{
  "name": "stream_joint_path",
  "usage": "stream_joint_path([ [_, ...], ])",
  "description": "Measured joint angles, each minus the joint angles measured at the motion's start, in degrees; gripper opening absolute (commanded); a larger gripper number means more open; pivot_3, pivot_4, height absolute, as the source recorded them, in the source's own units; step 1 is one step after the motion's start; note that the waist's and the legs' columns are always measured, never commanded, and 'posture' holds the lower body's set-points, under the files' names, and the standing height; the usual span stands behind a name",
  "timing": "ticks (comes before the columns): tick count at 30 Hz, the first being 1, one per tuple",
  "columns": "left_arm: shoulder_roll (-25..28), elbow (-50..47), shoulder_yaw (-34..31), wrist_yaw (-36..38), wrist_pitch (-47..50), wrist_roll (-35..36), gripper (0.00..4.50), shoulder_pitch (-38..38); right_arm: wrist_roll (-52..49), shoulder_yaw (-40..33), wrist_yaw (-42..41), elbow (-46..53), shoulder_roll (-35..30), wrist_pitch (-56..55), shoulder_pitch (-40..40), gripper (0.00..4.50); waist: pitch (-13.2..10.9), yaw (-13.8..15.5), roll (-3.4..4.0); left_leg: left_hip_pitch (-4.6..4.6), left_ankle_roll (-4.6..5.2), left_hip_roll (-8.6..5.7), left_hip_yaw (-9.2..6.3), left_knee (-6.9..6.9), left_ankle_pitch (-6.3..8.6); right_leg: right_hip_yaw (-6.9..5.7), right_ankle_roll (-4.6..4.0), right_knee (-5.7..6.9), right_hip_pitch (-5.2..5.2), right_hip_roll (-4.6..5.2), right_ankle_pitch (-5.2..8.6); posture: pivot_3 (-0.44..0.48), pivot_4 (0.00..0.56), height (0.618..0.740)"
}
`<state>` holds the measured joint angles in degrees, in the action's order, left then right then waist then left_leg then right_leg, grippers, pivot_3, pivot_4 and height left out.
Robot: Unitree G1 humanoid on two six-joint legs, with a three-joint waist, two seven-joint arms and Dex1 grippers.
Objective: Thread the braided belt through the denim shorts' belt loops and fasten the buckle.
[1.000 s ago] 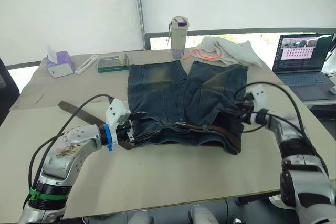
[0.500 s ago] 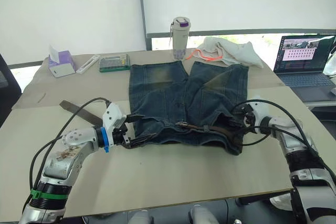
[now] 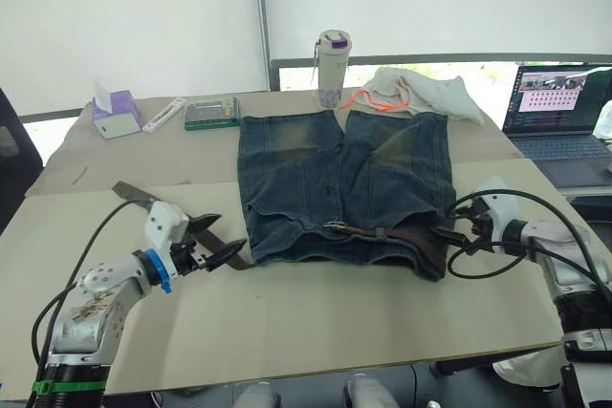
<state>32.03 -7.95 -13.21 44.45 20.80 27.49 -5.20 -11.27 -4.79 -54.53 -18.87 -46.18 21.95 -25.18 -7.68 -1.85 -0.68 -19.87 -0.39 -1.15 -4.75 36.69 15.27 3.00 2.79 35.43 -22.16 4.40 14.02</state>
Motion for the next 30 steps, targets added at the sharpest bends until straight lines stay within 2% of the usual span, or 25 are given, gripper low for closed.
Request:
stream_joint_path([
  [3,-4.1,3.0,-2.7,-10.1,0.4,-1.5,4.5,-3.7,-5.2,-3.7,-3.4,6.6,-1.2,1.5,1.3,4.49,0.0,0.4,-0.06,-0.02,0.0,0.0,-0.02,0.0,0.0,-0.03,0.01,-0.01,0.0,-0.02,-0.01,0.0,0.15,0.74],
  [6,-5.7,5.7,-3.8,-18.2,0.6,-4.4,4.5,-7.5,-10.8,-5.6,-5.7,13.5,-1.1,4.6,1.5,4.49,0.0,0.6,-0.15,-0.03,-0.01,0.0,-0.04,0.0,0.0,-0.03,0.02,-0.03,0.0,-0.02,-0.02,0.0,0.15,0.74],
  [11,-8.8,11.6,-3.7,-37.0,4.5,-14.2,4.5,-16.5,-19.6,-3.8,-6.1,26.9,2.2,14.4,3.3,4.49,-0.1,1.3,-0.32,-0.15,-0.05,-0.03,-0.15,0.06,-0.02,-0.12,0.07,-0.1,-0.01,0.0,-0.14,0.0,0.15,0.74],
  [14,-9.6,12.5,-3.6,-42.1,7.1,-16.7,4.5,-19.5,-21.7,-2.7,-5.6,29.6,3.2,16.6,3.2,4.49,-0.1,1.5,-0.33,-0.25,-0.08,-0.09,-0.2,0.1,-0.04,-0.16,0.11,-0.16,-0.05,0.03,-0.19,0.0,0.15,0.74],
  [16,-10.1,13.8,-3.1,-49.6,12.6,-20.7,4.5,-24.9,-25.3,-2.4,-4.5,33.3,4.2,20.4,3.1,4.49,-0.1,1.9,-0.34,-0.33,-0.09,-0.14,-0.22,0.1,-0.04,-0.19,0.16,-0.3,-0.06,0.06,-0.26,0.0,0.15,0.74],
  [20,-13.2,18.4,-4.7,-56.4,17.8,-21.5,4.5,-30.4,-28.5,-0.8,-3.2,37.5,5.9,23.5,2.3,4.49,-0.1,2.1,-0.36,-0.31,-0.1,-0.13,-0.26,0.1,-0.04,-0.24,0.14,-0.29,-0.06,0.05,-0.27,0.0,0.15,0.74],
  [30,-13.5,40.8,-4.4,-60.4,15.9,-23.4,4.5,-37.8,-29.8,0.7,-1.5,38.0,7.4,23.8,1.8,4.49,-0.1,1.9,-0.43,-0.35,-0.16,-0.14,-0.28,0.1,-0.08,-0.31,0.13,-0.28,-0.1,0.06,-0.29,0.0,0.15,0.74],
])
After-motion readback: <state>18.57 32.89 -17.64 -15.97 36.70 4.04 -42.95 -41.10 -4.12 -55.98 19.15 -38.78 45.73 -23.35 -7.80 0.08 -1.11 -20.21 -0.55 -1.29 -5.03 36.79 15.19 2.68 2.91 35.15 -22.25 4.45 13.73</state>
